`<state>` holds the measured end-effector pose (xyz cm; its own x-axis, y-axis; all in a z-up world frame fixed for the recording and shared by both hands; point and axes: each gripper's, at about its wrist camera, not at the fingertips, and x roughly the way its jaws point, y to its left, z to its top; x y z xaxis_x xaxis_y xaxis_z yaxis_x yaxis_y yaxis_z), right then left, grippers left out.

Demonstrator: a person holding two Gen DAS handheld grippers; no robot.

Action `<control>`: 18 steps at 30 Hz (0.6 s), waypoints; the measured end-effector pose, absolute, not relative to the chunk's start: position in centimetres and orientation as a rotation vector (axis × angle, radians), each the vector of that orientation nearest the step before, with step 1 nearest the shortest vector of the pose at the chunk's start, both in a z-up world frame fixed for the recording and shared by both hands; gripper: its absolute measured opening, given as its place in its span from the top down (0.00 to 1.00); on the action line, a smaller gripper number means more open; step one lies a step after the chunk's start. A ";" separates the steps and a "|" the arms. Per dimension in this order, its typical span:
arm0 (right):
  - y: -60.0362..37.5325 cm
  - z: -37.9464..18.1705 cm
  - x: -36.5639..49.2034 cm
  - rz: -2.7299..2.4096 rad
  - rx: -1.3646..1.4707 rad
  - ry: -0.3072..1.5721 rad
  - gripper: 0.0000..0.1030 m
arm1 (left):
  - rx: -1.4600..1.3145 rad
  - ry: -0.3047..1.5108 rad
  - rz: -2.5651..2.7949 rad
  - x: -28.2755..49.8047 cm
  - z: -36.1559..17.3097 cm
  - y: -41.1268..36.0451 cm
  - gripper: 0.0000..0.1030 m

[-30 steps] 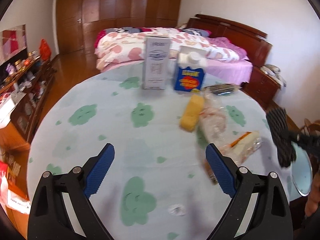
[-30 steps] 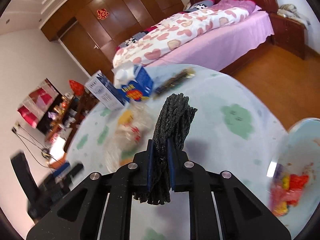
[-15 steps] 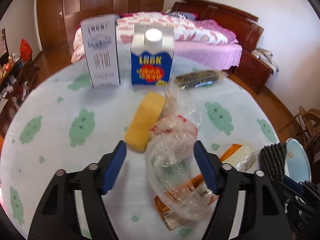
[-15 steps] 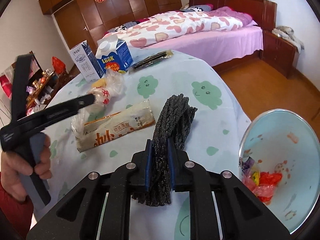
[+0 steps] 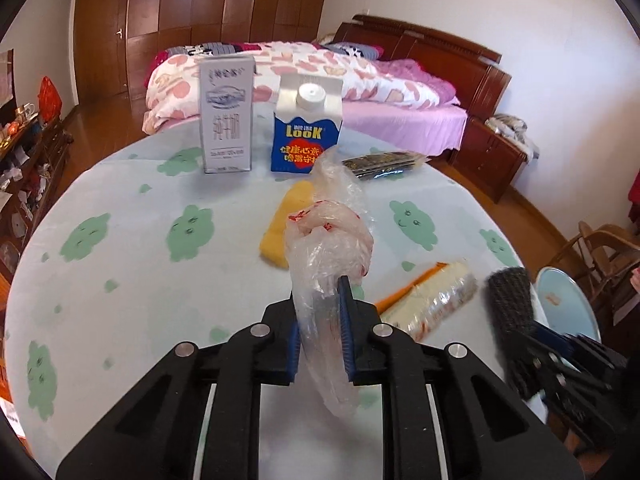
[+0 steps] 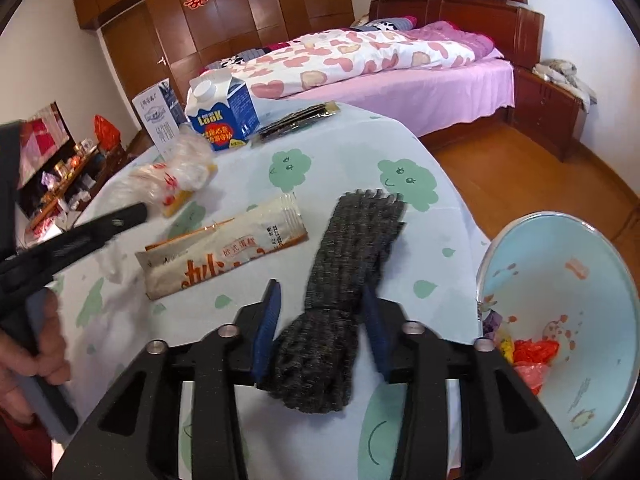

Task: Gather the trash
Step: 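Carry the black scrubber and clear plastic bag over the bin with both tools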

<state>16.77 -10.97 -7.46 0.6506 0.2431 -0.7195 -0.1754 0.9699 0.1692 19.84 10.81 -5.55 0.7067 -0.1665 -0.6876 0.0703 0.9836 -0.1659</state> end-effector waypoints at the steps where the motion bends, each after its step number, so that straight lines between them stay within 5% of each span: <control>1: -11.0 -7.4 16.6 0.242 0.083 0.824 0.77 | -0.128 0.768 -0.130 19.1 -5.4 11.0 0.84; 18: -11.6 -3.1 10.9 0.316 0.095 0.699 0.82 | -0.107 0.676 -0.126 10.7 -1.9 10.3 0.84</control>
<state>10.86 -11.56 -3.10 0.7201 0.3174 -0.6170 -0.2541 0.9481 0.1911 10.71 10.31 -1.88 0.7731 -0.1510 -0.6160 0.0815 0.9868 -0.1397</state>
